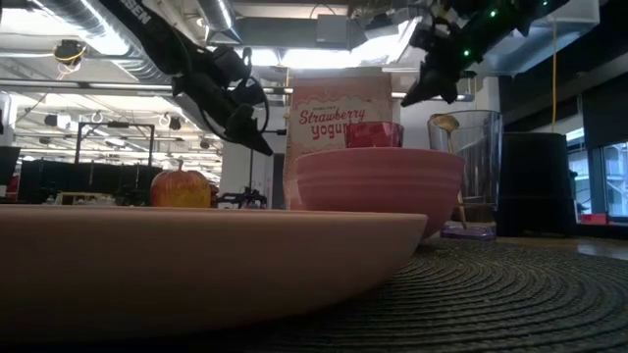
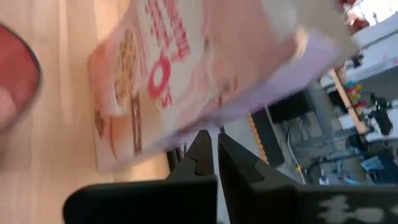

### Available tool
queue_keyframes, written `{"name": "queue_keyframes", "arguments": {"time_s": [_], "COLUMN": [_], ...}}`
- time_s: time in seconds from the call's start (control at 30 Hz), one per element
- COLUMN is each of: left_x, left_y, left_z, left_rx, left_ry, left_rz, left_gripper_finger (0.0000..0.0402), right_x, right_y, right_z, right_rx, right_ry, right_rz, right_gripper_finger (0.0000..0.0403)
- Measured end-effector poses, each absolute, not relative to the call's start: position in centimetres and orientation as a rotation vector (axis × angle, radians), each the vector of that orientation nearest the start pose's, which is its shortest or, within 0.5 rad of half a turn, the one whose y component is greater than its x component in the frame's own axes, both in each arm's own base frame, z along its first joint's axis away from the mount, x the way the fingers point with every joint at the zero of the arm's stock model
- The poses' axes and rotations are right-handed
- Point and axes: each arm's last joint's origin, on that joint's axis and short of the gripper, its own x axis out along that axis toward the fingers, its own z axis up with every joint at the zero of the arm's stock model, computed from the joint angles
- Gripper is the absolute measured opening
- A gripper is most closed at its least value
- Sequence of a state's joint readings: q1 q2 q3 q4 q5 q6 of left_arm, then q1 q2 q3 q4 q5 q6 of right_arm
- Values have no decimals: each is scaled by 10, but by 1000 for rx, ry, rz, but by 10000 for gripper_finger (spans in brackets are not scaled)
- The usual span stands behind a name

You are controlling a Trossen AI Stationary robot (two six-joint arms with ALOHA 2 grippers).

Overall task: Arrange a breakfast setting
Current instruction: Pour the cereals from the pink cereal box into the pink bowl

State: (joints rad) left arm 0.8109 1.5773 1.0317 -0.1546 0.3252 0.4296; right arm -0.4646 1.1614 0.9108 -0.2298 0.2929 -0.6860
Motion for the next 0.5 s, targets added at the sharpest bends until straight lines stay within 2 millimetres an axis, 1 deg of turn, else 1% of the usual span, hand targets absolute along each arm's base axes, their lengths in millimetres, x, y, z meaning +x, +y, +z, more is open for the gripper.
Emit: {"name": "queue_keyframes", "arguments": {"time_s": [0.07, 0.2, 0.27, 0.37, 0.5], "left_x": [241, 248, 250, 253, 255], "left_y": [238, 242, 243, 244, 246], "left_z": [226, 211, 206, 202, 203], "left_rx": [26, 13, 10, 1, 2], "left_ry": [667, 694, 698, 689, 659], "left_rz": [316, 313, 310, 287, 293], "left_gripper_finger": [1, 0, 0, 0, 0], "right_x": [224, 226, 227, 227, 225], "right_y": [-124, -134, -138, -144, -152], "right_z": [295, 287, 283, 279, 275], "right_rx": [-589, -568, -559, -543, -522], "right_ry": [736, 769, 792, 798, 801], "right_rz": [-537, -534, -543, -529, -517], "right_gripper_finger": [0, 0, 0, 0, 0]}}
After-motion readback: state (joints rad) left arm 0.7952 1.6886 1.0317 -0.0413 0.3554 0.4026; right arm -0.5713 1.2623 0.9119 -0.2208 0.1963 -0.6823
